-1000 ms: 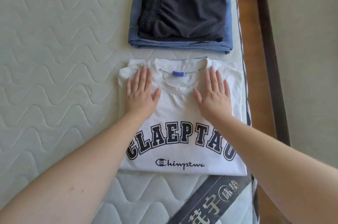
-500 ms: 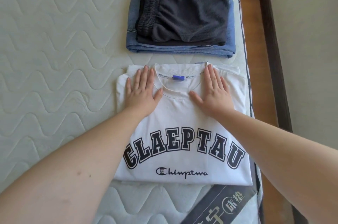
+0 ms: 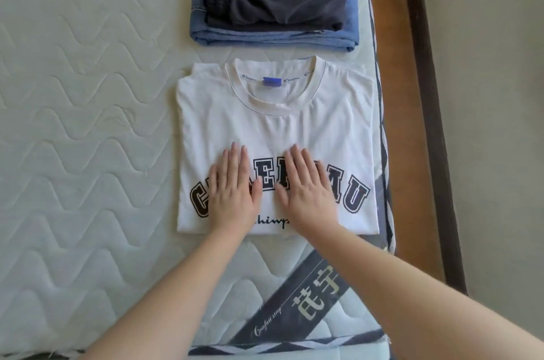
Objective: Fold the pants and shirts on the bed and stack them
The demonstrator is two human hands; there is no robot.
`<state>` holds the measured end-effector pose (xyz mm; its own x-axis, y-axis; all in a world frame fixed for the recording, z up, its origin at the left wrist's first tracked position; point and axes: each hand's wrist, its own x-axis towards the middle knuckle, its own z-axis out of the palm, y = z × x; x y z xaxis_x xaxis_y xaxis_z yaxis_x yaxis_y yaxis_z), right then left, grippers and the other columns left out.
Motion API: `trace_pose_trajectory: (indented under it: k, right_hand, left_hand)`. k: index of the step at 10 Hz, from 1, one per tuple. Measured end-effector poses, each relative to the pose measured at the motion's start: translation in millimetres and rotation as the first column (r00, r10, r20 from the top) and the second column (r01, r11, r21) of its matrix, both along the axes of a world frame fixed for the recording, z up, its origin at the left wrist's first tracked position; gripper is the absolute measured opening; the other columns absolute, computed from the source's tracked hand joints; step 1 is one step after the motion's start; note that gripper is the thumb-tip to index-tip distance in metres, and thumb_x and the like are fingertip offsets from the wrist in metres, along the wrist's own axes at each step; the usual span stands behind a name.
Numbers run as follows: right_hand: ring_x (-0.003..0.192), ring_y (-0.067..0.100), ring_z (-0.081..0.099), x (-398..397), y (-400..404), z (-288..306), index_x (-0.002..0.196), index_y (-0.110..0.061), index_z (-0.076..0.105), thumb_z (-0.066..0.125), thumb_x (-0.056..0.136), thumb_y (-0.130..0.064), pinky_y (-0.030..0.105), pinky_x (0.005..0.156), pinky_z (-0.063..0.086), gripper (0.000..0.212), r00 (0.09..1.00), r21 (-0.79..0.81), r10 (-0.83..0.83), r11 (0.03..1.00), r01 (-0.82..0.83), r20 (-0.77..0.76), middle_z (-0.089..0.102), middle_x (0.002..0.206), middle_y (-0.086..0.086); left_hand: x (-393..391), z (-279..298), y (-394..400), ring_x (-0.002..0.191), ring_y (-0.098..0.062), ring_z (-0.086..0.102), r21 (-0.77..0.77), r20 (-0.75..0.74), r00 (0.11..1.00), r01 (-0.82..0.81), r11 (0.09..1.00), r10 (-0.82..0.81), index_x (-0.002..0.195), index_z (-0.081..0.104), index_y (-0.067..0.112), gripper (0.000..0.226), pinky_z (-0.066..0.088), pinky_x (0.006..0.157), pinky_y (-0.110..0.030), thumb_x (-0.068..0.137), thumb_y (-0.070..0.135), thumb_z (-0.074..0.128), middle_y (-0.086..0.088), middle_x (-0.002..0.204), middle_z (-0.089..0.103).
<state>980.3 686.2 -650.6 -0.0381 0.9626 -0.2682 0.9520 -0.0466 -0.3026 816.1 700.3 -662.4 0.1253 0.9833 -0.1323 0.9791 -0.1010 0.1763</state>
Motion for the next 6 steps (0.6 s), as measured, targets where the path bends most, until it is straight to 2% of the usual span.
trace_pose_trajectory:
  k: [1,2,3,4,5,6]
  right_hand:
    - [0.151,0.017,0.011,-6.4,-45.1,0.6,0.156,-0.014,0.021,0.032,0.101,-0.046,0.04,0.123,0.009,0.064,0.998,0.004,0.055,0.998,-0.055,0.022,0.016,0.163,0.004]
    - [0.152,0.018,0.006,7.0,-77.2,8.2,0.157,-0.013,0.014,0.031,0.102,-0.044,0.037,0.123,0.003,0.065,0.988,-0.071,0.143,0.988,-0.139,0.06,0.007,0.164,0.003]
    - [0.152,0.019,0.0,23.2,-101.1,24.8,0.158,-0.016,0.006,0.031,0.101,-0.04,0.034,0.121,-0.006,0.066,0.974,-0.216,0.221,0.955,-0.204,0.059,-0.005,0.163,-0.001]
    - [0.151,0.017,0.007,28.4,-110.0,63.8,0.157,-0.019,0.011,0.03,0.103,-0.044,0.035,0.121,0.006,0.063,0.98,-0.336,0.198,0.925,-0.176,0.033,0.009,0.165,-0.002]
    - [0.142,0.019,0.031,33.4,-113.4,125.3,0.153,-0.02,0.026,0.033,0.102,-0.043,0.035,0.114,0.027,0.056,0.98,-0.319,0.189,0.934,-0.162,0.058,0.034,0.156,-0.001]
    - [0.129,0.018,0.046,43.5,-120.0,189.1,0.142,-0.025,0.044,0.035,0.101,-0.041,0.031,0.105,0.036,0.045,0.981,-0.211,0.177,0.965,-0.158,0.075,0.049,0.142,-0.006]
  left_hand:
    - [-9.3,-0.1,-43.9,0.148,-0.026,0.026,-0.039,-0.034,0.999,0.005,0.999,-0.006,0.154,0.028,0.01,0.063,0.022,0.119,-0.048,0.1,0.043,0.029,-0.012,0.161,0.024]
    - [-27.0,7.8,-82.3,0.146,-0.029,0.03,-0.116,-0.032,0.998,0.054,0.992,-0.058,0.152,0.033,0.009,0.063,0.026,0.117,-0.05,0.097,0.042,0.032,-0.011,0.159,0.029]
    - [-47.5,27.0,-98.8,0.148,-0.028,0.024,-0.247,-0.047,0.991,0.112,0.962,-0.127,0.153,0.03,0.011,0.064,0.021,0.119,-0.047,0.096,0.04,0.033,-0.009,0.161,0.024]
    - [-53.9,62.9,-91.2,0.151,-0.02,0.015,-0.409,-0.066,0.987,0.105,0.907,-0.145,0.156,0.023,0.021,0.066,0.017,0.119,-0.04,0.096,0.04,0.043,-0.002,0.164,0.018]
    - [-50.3,123.0,-79.3,0.143,-0.02,0.031,-0.37,-0.017,0.991,0.116,0.922,-0.132,0.152,0.032,0.024,0.059,0.029,0.113,-0.04,0.097,0.04,0.045,-0.001,0.155,0.037]
    - [-49.0,195.3,-68.7,0.132,-0.022,0.046,-0.203,0.098,0.982,0.178,0.963,-0.161,0.146,0.045,0.022,0.055,0.038,0.104,-0.04,0.095,0.041,0.042,-0.001,0.143,0.051]
